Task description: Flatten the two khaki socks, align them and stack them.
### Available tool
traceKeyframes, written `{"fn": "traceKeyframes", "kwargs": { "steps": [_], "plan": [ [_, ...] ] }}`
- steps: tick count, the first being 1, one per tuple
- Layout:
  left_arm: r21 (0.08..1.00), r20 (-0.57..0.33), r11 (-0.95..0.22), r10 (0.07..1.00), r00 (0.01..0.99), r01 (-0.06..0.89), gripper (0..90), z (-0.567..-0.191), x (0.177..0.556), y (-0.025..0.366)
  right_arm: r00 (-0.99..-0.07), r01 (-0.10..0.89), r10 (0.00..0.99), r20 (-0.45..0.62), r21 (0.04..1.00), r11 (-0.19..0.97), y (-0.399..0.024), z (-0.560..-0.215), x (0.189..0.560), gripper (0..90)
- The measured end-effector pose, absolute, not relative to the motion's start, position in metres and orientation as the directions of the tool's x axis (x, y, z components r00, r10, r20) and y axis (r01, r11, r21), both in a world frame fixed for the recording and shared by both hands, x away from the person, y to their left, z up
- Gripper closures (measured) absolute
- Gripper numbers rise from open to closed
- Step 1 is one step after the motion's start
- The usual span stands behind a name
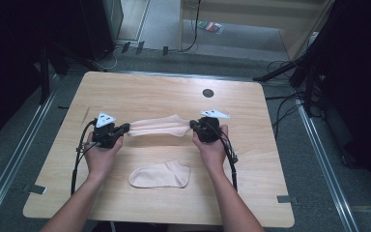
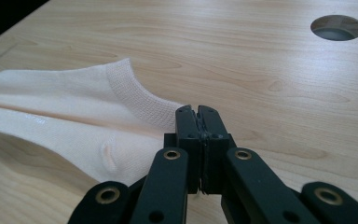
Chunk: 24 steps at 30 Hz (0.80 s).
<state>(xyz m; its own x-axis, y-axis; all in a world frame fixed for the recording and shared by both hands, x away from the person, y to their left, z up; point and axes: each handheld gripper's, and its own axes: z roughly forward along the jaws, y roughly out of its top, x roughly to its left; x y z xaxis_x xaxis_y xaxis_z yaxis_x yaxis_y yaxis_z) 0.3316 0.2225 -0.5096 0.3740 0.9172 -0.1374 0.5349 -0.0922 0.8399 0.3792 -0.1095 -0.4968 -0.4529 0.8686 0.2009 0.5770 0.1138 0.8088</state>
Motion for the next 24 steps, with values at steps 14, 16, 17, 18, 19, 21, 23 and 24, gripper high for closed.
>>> {"fn": "traceKeyframes", "kwargs": {
  "steps": [14,16,17,18,19,21,23,24],
  "plan": [
    [0.854,-0.098,-0.159,0.886,0.453,0.495,90.0,-0.497,0.280,0.218,-0.488,0.577,0.844,0.221,0.808,0.122,-0.119,-0.483,0.325,89.3],
    [0.853,-0.107,-0.159,0.880,0.463,0.498,90.0,-0.496,0.273,0.217,-0.488,0.583,0.842,0.229,0.804,0.119,-0.121,-0.485,0.317,89.3],
    [0.852,-0.115,-0.154,0.877,0.467,0.500,90.0,-0.497,0.269,0.217,-0.489,0.585,0.840,0.234,0.802,0.118,-0.123,-0.486,0.313,89.3],
    [0.851,-0.115,-0.158,0.874,0.471,0.501,90.0,-0.497,0.266,0.217,-0.489,0.591,0.839,0.238,0.798,0.118,-0.124,-0.487,0.309,89.3],
    [0.846,-0.122,-0.163,0.868,0.481,0.508,90.0,-0.500,0.258,0.217,-0.492,0.598,0.834,0.248,0.793,0.117,-0.126,-0.489,0.303,89.3],
    [0.842,-0.125,-0.168,0.864,0.488,0.512,90.0,-0.502,0.254,0.217,-0.494,0.602,0.833,0.249,0.789,0.122,-0.128,-0.491,0.299,89.3],
    [0.825,-0.131,-0.190,0.851,0.508,0.532,90.0,-0.509,0.243,0.217,-0.502,0.620,0.823,0.266,0.774,0.128,-0.131,-0.498,0.285,89.3],
    [0.825,-0.131,-0.190,0.851,0.508,0.532,90.0,-0.509,0.243,0.217,-0.502,0.620,0.823,0.266,0.774,0.128,-0.131,-0.498,0.285,89.3]
  ]
}}
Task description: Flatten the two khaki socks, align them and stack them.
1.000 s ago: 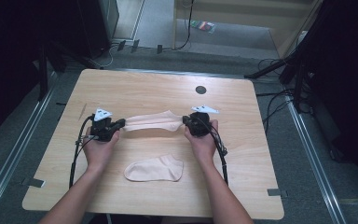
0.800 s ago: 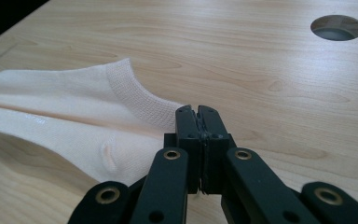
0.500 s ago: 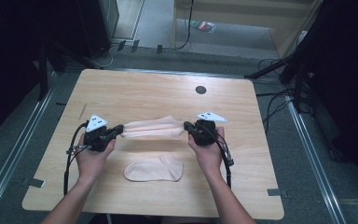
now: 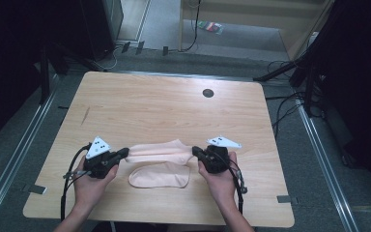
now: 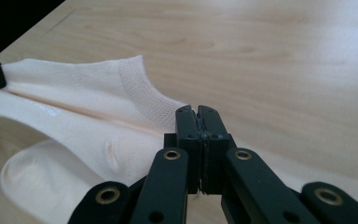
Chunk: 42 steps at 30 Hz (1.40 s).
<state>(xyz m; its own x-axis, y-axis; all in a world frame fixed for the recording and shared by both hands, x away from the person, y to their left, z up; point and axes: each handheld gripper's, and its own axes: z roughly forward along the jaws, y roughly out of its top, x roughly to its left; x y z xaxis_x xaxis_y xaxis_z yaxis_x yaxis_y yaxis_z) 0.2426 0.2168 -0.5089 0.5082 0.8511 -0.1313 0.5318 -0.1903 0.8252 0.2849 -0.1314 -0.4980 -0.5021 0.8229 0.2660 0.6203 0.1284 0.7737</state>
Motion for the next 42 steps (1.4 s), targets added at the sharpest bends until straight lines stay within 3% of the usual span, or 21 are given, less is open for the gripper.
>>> {"fn": "traceKeyframes", "kwargs": {
  "steps": [9,35,36,37,38,39,42],
  "plan": [
    [0.784,-0.115,-0.268,0.823,0.556,0.560,90.0,-0.521,0.218,0.207,-0.510,0.653,0.814,0.279,0.742,0.155,-0.134,-0.517,0.260,89.3],
    [0.732,-0.108,-0.324,0.813,0.572,0.599,90.0,-0.541,0.218,0.199,-0.513,0.669,0.814,0.272,0.721,0.181,-0.128,-0.535,0.254,88.7],
    [0.733,-0.124,-0.314,0.810,0.573,0.603,90.0,-0.543,0.219,0.199,-0.514,0.667,0.812,0.275,0.724,0.177,-0.128,-0.537,0.254,87.5],
    [0.751,-0.170,-0.265,0.808,0.565,0.605,81.6,-0.544,0.219,0.203,-0.505,0.660,0.811,0.296,0.738,0.141,-0.130,-0.539,0.253,69.6],
    [0.751,-0.170,-0.265,0.808,0.565,0.605,71.3,-0.544,0.219,0.203,-0.505,0.660,0.811,0.296,0.738,0.141,-0.130,-0.539,0.253,69.6],
    [0.760,-0.210,-0.225,0.802,0.559,0.610,65.6,-0.543,0.219,0.207,-0.493,0.642,0.814,0.309,0.760,0.100,-0.133,-0.538,0.253,51.5],
    [0.778,-0.231,-0.189,0.802,0.552,0.600,61.9,-0.539,0.219,0.212,-0.474,0.619,0.818,0.326,0.784,0.046,-0.137,-0.532,0.249,49.1]
  ]
}}
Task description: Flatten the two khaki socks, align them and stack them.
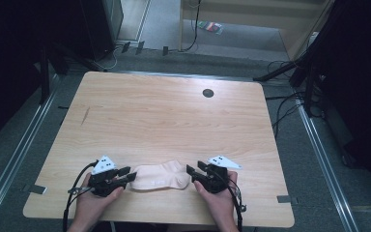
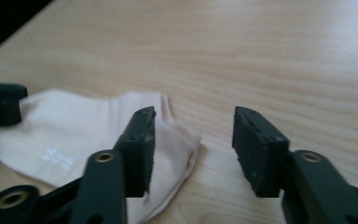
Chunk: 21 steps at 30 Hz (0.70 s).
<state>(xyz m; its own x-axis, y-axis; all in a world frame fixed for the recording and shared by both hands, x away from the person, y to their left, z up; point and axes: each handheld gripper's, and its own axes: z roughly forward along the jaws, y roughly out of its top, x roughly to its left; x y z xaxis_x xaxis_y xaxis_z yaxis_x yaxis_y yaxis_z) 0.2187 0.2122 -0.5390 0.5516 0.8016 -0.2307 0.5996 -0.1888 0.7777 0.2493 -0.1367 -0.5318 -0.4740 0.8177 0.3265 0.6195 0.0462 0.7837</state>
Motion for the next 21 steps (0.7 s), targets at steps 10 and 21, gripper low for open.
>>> {"fn": "traceKeyframes", "kwargs": {
  "steps": [10,21],
  "plan": [
    [0.783,-0.215,-0.216,0.785,0.580,0.583,90.0,-0.534,0.214,0.200,-0.620,0.576,0.737,0.270,0.794,0.194,-0.089,-0.524,0.233,90.0],
    [0.739,-0.141,-0.290,0.816,0.560,0.608,88.0,-0.547,0.221,0.195,-0.523,0.666,0.811,0.261,0.719,0.198,-0.109,-0.549,0.246,90.0]
  ]
}}
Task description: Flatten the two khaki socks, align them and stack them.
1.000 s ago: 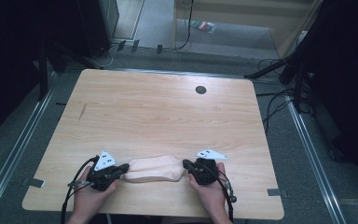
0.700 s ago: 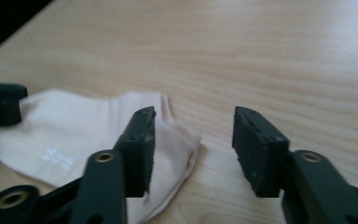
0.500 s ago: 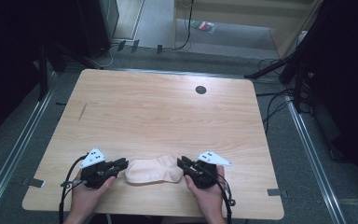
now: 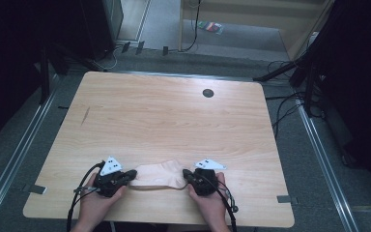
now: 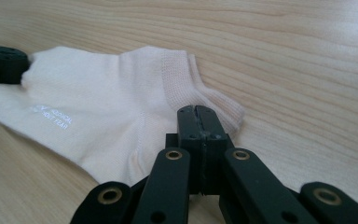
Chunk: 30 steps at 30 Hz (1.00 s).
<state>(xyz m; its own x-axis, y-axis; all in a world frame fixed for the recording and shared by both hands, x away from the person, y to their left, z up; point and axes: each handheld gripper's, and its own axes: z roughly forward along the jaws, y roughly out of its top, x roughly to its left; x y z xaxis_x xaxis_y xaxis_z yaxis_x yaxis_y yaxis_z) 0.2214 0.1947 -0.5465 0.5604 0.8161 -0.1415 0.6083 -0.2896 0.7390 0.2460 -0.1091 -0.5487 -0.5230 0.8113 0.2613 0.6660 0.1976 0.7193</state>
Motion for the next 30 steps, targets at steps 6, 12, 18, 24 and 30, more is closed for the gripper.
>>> {"fn": "traceKeyframes", "kwargs": {
  "steps": [6,12,18,24,30],
  "plan": [
    [0.752,-0.115,-0.299,0.818,0.563,0.587,87.4,-0.548,0.230,0.188,-0.504,0.677,0.821,0.268,0.713,0.183,-0.114,-0.549,0.236,90.0],
    [0.799,-0.129,-0.279,0.785,0.605,0.532,74.6,-0.540,0.219,0.192,-0.483,0.673,0.802,0.351,0.735,0.085,-0.125,-0.541,0.233,90.0],
    [0.790,-0.128,-0.326,0.740,0.661,0.518,78.7,-0.542,0.210,0.192,-0.491,0.668,0.811,0.317,0.735,0.117,-0.123,-0.544,0.239,90.0],
    [0.756,-0.137,-0.359,0.731,0.669,0.548,81.6,-0.551,0.214,0.186,-0.500,0.665,0.818,0.284,0.731,0.152,-0.120,-0.549,0.247,90.0],
    [0.763,-0.161,-0.330,0.736,0.658,0.556,75.3,-0.551,0.216,0.185,-0.499,0.656,0.817,0.290,0.742,0.137,-0.120,-0.549,0.253,87.2]
  ]
}}
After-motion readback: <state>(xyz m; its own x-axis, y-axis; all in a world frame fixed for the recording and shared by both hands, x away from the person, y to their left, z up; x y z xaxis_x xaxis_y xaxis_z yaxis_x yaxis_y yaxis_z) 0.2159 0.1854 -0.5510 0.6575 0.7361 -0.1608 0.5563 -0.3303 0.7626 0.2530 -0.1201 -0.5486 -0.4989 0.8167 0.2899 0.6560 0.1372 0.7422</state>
